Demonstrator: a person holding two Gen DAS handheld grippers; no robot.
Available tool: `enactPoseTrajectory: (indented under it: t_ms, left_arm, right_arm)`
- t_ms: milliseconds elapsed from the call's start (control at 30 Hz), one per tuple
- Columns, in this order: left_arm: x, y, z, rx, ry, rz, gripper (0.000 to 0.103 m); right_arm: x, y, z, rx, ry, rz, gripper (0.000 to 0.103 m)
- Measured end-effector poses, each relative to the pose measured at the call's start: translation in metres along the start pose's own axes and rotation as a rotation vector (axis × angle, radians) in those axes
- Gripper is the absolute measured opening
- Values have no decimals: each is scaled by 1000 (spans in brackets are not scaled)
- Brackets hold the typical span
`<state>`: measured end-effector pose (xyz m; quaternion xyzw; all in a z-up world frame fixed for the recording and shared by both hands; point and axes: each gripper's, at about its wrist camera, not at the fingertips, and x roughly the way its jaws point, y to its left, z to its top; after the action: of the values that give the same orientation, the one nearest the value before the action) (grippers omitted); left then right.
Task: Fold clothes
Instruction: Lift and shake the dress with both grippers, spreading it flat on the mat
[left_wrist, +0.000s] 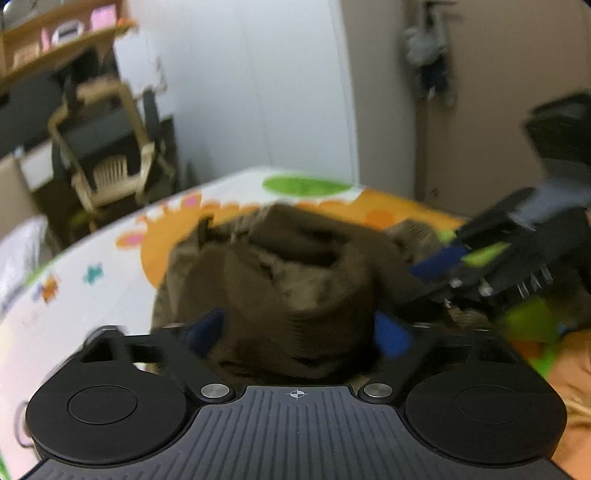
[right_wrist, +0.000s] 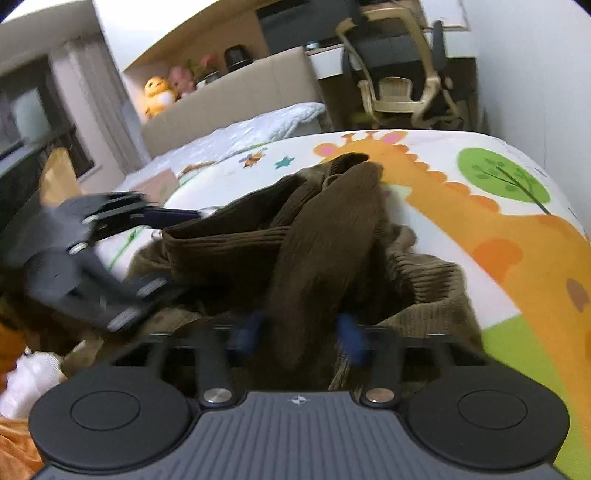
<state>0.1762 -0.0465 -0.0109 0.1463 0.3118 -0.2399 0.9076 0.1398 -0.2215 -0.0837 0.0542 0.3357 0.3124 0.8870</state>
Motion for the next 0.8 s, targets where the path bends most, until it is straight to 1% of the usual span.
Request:
enactPoseTrajectory:
  t_ms: [33, 67, 133, 167, 267, 300, 333, 400, 467, 567, 700, 733, 800]
  left_arm:
    - [11, 5, 0, -27, 19, -7, 24]
    - [14, 12, 2, -50, 18, -13, 20]
    - [16, 26, 5, -94, 2, -26, 15]
    - [12, 40, 9, -112, -16, 5, 13]
    - [-4, 89, 21, -162, -80, 138, 12]
    - [-9, 106, 25, -179, -101, 182, 12]
    - [-16, 128, 27, -209, -119, 244, 11]
    - [-25, 171, 16, -283, -119, 357, 11]
    - [-32, 213, 4, -356, -114, 466, 11]
    - [-25, 244, -31, -439, -59, 538, 11]
    - [-13, 281, -78, -546, 22, 622, 11]
    - [-10, 290, -90, -573, 42, 643, 11]
    - [-14, 299, -103, -633, 58, 639, 11]
  right_arm:
    - [2, 1, 9, -33, -13, -6, 12]
    - [4, 2, 19, -74, -27, -17, 11]
    - [8, 5, 46, -194, -59, -71, 7]
    - [13, 4, 62, -247, -72, -110, 7]
    - [27, -6, 107, -364, -105, -241, 6]
    - [32, -13, 120, -384, -111, -291, 6]
    - [38, -21, 133, -398, -115, -340, 6]
    - [54, -41, 155, -394, -112, -424, 6]
    - [73, -59, 166, -394, -102, -496, 6]
    - [106, -85, 169, -408, -50, -559, 6]
    - [155, -117, 160, -458, 100, -640, 5]
    - [158, -122, 159, -430, 118, -640, 6]
    - [153, -127, 159, -344, 112, -616, 8]
